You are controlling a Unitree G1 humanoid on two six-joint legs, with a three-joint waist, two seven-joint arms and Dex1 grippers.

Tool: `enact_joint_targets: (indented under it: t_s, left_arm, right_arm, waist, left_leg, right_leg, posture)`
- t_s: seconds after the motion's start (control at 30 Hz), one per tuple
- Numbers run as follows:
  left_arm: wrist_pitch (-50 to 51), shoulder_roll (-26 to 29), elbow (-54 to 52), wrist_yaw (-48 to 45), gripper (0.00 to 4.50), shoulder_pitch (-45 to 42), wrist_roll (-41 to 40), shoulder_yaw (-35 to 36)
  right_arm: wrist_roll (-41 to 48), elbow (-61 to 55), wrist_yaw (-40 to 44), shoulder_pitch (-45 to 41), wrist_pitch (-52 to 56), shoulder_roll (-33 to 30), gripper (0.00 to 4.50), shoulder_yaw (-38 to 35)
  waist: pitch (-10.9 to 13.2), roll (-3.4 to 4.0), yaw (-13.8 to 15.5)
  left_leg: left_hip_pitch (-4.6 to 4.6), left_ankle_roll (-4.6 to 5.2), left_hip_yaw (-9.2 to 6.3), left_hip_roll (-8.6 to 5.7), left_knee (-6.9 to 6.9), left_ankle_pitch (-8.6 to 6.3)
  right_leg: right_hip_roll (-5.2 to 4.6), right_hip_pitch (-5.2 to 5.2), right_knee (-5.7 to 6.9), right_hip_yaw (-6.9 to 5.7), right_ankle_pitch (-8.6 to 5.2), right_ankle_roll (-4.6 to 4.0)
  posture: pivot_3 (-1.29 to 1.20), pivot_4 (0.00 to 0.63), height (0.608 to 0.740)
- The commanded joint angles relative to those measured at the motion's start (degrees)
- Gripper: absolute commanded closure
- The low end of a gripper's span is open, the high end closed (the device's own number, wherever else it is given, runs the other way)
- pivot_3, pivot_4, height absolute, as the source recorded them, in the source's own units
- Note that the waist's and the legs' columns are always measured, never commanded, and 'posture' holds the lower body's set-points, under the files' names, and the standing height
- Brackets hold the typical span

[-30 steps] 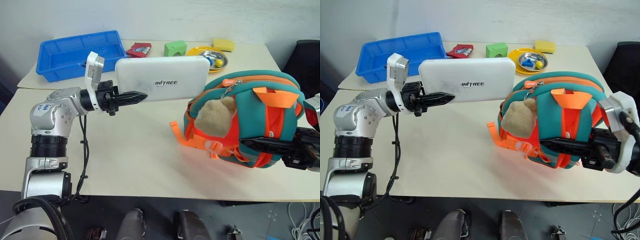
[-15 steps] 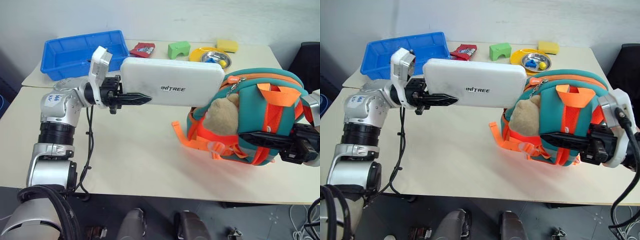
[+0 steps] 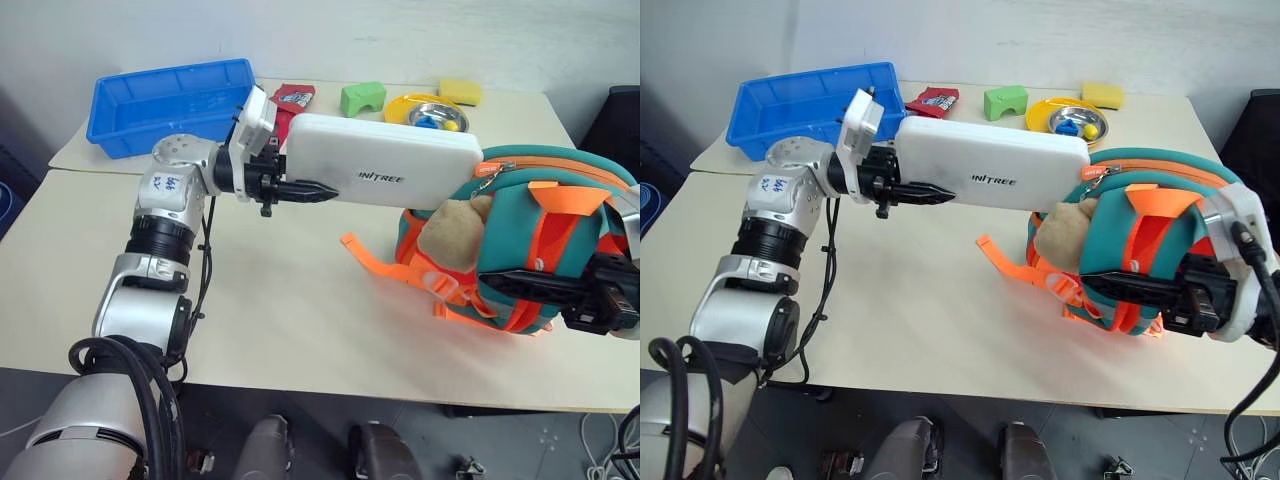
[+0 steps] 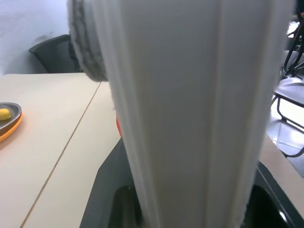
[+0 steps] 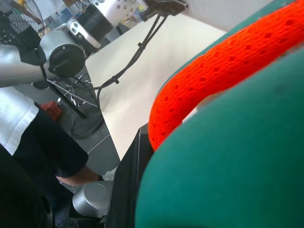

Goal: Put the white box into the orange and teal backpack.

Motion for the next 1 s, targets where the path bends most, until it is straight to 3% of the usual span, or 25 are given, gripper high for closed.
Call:
enact_joint_targets:
  t_s: [0.03, 0.23, 0.53, 0.73, 1.0]
  left_arm:
    - [-0.06, 0.65, 1.19, -0.97, 3.03, -3.1, -0.63, 2.17]
    - [-1.44, -0.4, 0.31, -2.07, 3.03, -1.82, 0.36, 1.34]
    - [-11.29, -2.45, 4.05, -1.42, 3.03, -2.31, 5.12, 0.24]
    - [-16.0, -2.77, 7.02, -3.08, 3.03, -3.41, 7.45, -0.66]
    - [-7.95, -2.84, 2.71, -8.3, 3.03, -4.65, 1.31, -5.17]
  right_arm:
    - [5.27, -2.41, -0.74, -0.58, 0.26, -1.7, 4.48, -4.07]
    - [7.51, -3.96, -2.15, 0.48, 0.25, -1.85, 4.48, -4.77]
    - [15.96, -2.61, -4.19, 0.42, 1.74, -5.02, 4.48, -8.96]
    - [12.96, -1.53, -3.59, 1.27, 1.97, -4.47, 4.48, -8.81]
    - [6.09, -1.58, -1.38, 2.92, 0.84, -2.74, 4.48, -6.89]
  waist:
    - [0.0, 0.0, -0.05]
    - [0.0, 0.0, -0.11]
    - [0.01, -0.02, 0.07]
    - [0.01, -0.02, 0.28]
    - [0.01, -0.02, 0.31]
  left_leg:
    - [0.0, 0.0, 0.0, 0.0, 0.0, 0.0]
    - [-0.02, -0.02, -0.01, 0.01, -0.02, 0.01]
    - [-0.03, -0.02, -0.01, 0.01, 0.0, 0.02]
    - [-0.03, 0.01, 0.0, 0.01, 0.03, -0.01]
    - [-0.05, 0.03, -0.01, 0.0, 0.04, -0.01]
  right_leg:
    - [0.0, 0.0, 0.0, 0.0, 0.0, 0.0]
    - [0.0, -0.01, 0.0, 0.0, 0.0, 0.0]
    - [0.0, -0.01, 0.0, -0.02, 0.0, 0.0]
    - [-0.01, -0.01, 0.0, -0.01, 0.0, 0.0]
    - [0.0, -0.02, 0.08, 0.0, 0.0, 0.01]
  posture:
    - [0.0, 0.15, 0.74]
    - [0.0, 0.15, 0.74]
    - [0.0, 0.15, 0.74]
    - [0.0, 0.15, 0.74]
    - [0.0, 0.15, 0.74]
